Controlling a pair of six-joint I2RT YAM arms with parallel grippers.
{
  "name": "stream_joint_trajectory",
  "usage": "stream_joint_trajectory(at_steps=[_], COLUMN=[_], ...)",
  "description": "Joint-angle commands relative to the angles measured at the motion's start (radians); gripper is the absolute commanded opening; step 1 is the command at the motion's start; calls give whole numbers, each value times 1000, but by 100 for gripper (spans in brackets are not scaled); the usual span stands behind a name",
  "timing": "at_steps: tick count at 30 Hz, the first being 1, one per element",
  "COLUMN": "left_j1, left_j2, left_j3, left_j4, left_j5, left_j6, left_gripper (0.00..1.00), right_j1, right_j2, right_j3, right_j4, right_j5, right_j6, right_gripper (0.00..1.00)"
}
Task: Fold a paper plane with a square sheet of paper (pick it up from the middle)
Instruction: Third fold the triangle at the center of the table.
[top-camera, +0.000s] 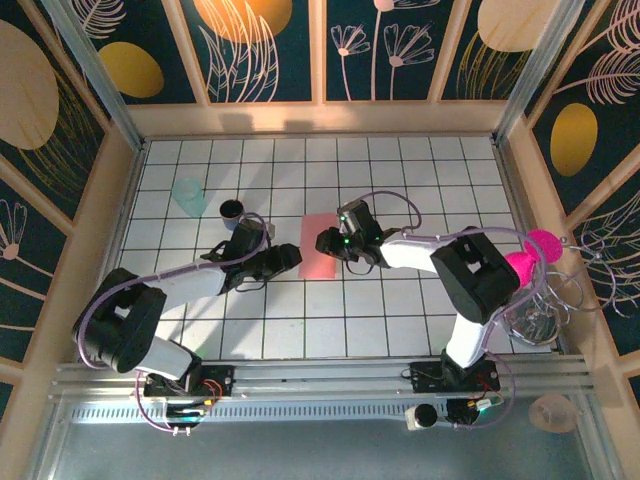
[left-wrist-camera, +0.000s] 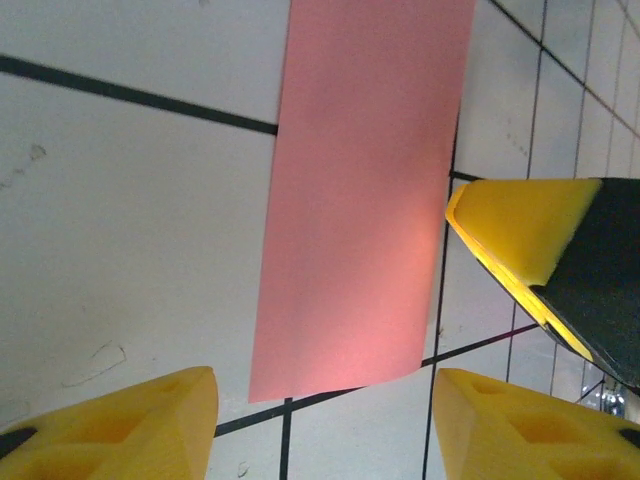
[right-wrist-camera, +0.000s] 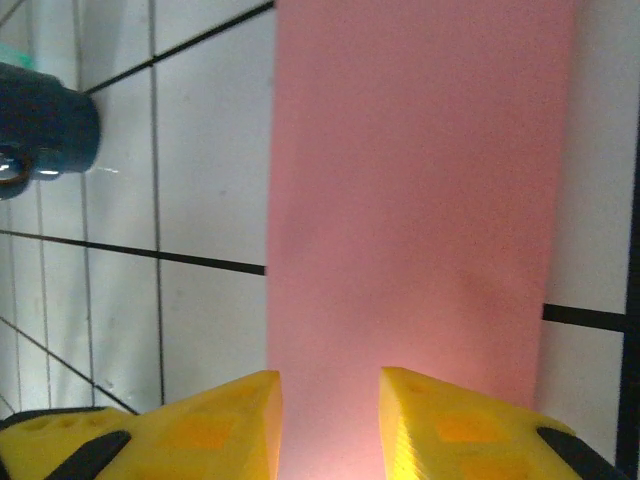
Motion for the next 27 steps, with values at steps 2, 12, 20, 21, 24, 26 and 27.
stream_joint_trajectory(at_steps=[2,12,20,21,24,26,27], left_j1=[-23,-43,-43,-43,-43,-43,-43], left_j2=[46,118,148,149,151,151,152], left_j3=[17,28,41,44,47,46,46], left_j4=[50,59,51,53,79,113,133], left_j5=[31,49,62,65,91,114,126], left_j6=[-29,-34,-25,-24,-26,-37,-44], left_gripper=[56,37,34,33,32,31,31], right_j1=[-4,-4,-10,-10,-11,-12,-12], right_j2=[41,98,98,97,98,97,96], right_j3=[-8,-34,-41,-41,-42,-42,-41], right_j4=[-16,-31,-29,-29,-29,-29,-29], right_j5=[15,2,4,4,4,4,4], right_j6=[36,58,57,57,57,55,56], right_gripper=[32,30,29,29,28,28,28])
